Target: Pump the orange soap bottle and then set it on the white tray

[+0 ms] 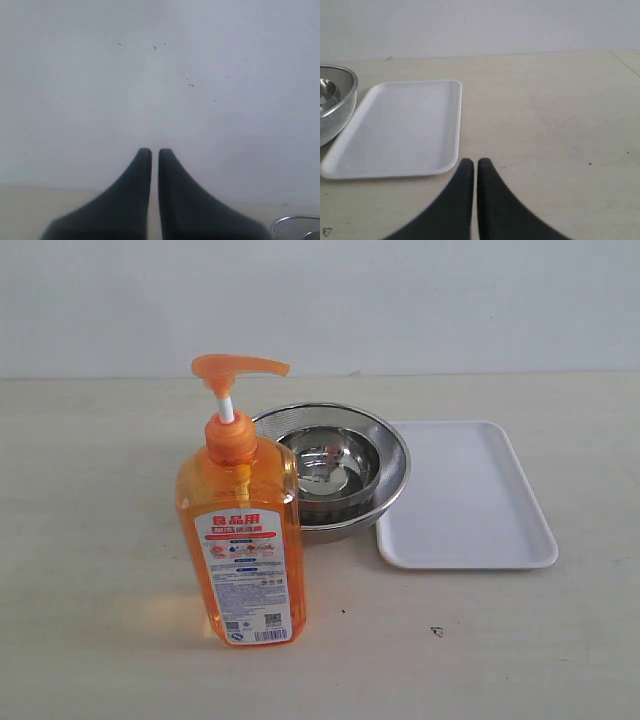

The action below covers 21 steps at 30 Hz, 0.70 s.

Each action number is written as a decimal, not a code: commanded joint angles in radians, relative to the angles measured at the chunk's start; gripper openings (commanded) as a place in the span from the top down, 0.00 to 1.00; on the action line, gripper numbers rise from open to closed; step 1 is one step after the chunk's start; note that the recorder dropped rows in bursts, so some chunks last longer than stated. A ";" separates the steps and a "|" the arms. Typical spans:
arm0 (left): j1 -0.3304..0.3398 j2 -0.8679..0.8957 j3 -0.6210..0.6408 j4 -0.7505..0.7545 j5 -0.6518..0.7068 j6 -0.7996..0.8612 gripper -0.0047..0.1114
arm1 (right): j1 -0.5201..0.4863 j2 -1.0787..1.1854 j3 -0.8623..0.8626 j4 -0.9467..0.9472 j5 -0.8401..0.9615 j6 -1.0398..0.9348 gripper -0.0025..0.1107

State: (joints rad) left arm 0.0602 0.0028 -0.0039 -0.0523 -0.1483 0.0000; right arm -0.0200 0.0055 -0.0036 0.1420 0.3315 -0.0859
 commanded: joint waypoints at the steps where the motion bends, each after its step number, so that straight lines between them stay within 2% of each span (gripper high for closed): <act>1: 0.005 -0.003 0.004 -0.002 -0.053 -0.007 0.92 | 0.003 -0.005 0.004 0.000 -0.009 -0.002 0.98; 4: 0.005 -0.003 0.004 -0.002 -0.175 -0.007 0.92 | 0.003 -0.005 0.004 0.000 -0.009 -0.002 0.98; 7: 0.005 -0.003 -0.030 -0.002 -0.191 -0.026 0.92 | 0.003 -0.005 0.004 0.000 -0.009 -0.002 0.98; 9: 0.005 0.043 -0.121 0.052 -0.126 -0.059 0.92 | 0.003 -0.005 0.004 0.000 -0.009 -0.002 0.98; 12: 0.005 0.261 -0.327 0.198 0.020 -0.197 0.92 | 0.003 -0.005 0.004 0.000 -0.009 -0.002 0.98; 15: 0.005 0.475 -0.470 0.206 0.123 -0.235 0.92 | 0.003 -0.005 0.004 0.000 -0.009 -0.002 0.98; 17: 0.005 0.585 -0.498 0.206 0.090 -0.235 0.92 | 0.003 -0.005 0.004 0.000 -0.014 -0.002 0.98; 21: 0.005 0.702 -0.498 0.206 -0.067 -0.233 0.92 | 0.003 -0.005 0.004 0.000 -0.009 -0.002 0.98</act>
State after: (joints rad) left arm 0.0602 0.6695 -0.4948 0.1536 -0.1429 -0.2234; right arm -0.0200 0.0055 -0.0036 0.1420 0.3315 -0.0859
